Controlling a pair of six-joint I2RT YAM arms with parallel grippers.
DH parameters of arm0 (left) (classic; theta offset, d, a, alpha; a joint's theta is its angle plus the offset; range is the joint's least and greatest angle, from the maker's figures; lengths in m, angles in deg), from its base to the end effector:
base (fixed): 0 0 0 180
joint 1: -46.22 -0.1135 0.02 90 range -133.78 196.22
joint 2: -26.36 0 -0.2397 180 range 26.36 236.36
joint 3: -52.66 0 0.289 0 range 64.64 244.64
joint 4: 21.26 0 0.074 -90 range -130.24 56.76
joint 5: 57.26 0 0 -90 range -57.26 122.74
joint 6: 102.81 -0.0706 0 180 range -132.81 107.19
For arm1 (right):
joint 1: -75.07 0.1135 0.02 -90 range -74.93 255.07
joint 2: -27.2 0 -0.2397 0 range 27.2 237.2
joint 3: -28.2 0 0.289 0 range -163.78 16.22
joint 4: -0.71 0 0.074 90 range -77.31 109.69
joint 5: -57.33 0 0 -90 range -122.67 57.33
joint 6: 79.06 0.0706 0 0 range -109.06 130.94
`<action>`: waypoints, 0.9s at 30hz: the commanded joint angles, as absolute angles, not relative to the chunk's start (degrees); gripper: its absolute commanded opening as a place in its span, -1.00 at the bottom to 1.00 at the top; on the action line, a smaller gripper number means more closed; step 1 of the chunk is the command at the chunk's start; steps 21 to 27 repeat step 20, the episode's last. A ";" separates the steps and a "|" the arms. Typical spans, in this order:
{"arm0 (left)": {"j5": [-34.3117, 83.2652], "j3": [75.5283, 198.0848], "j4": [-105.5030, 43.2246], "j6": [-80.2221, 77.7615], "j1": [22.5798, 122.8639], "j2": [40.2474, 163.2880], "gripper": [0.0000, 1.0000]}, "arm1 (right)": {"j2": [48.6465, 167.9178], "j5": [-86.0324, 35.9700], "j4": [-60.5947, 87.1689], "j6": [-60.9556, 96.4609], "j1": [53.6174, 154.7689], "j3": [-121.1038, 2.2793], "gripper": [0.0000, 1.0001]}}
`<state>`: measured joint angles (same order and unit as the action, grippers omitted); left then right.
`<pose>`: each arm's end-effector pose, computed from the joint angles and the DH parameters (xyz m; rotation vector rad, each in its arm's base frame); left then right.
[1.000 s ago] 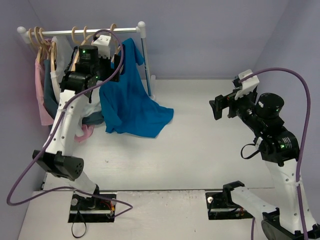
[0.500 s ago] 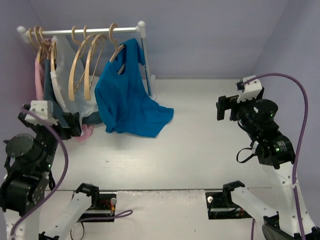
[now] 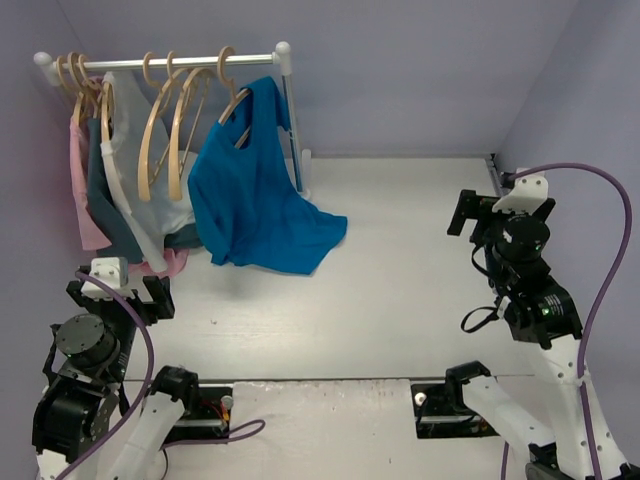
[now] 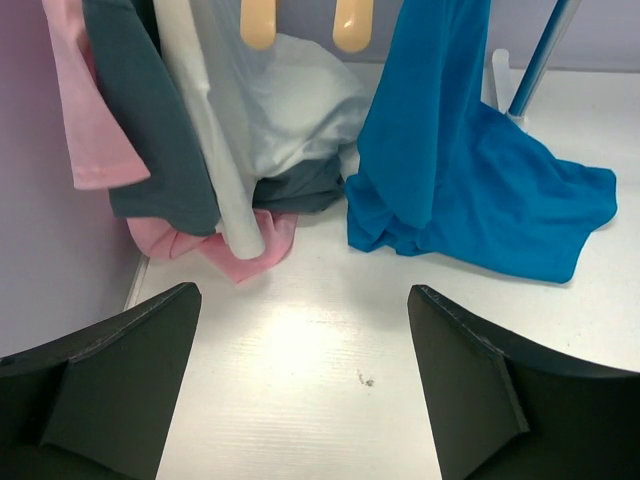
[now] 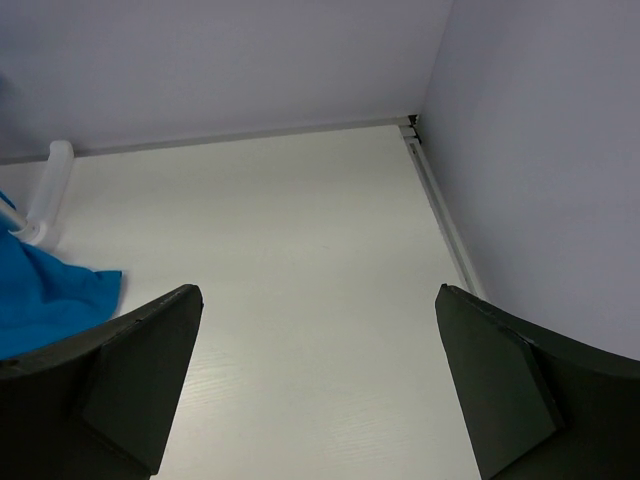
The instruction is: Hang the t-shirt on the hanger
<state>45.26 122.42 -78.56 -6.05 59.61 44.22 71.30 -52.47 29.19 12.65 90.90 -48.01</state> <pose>0.1129 -0.0112 0.4010 -0.0692 1.6620 -0.0847 0.2305 0.0405 0.4428 0.0916 1.5084 -0.0149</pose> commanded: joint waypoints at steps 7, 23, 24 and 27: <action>46.68 119.83 -76.70 -5.12 59.58 42.63 0.60 | 72.30 -54.60 21.30 14.45 91.28 -47.15 1.00; 46.98 119.48 -76.84 -4.99 59.58 42.18 0.60 | 73.43 -53.68 20.16 14.19 91.32 -47.59 1.00; 46.98 119.48 -76.84 -4.99 59.58 42.18 0.60 | 73.43 -53.68 20.16 14.19 91.32 -47.59 1.00; 46.98 119.48 -76.84 -4.99 59.58 42.18 0.60 | 73.43 -53.68 20.16 14.19 91.32 -47.59 1.00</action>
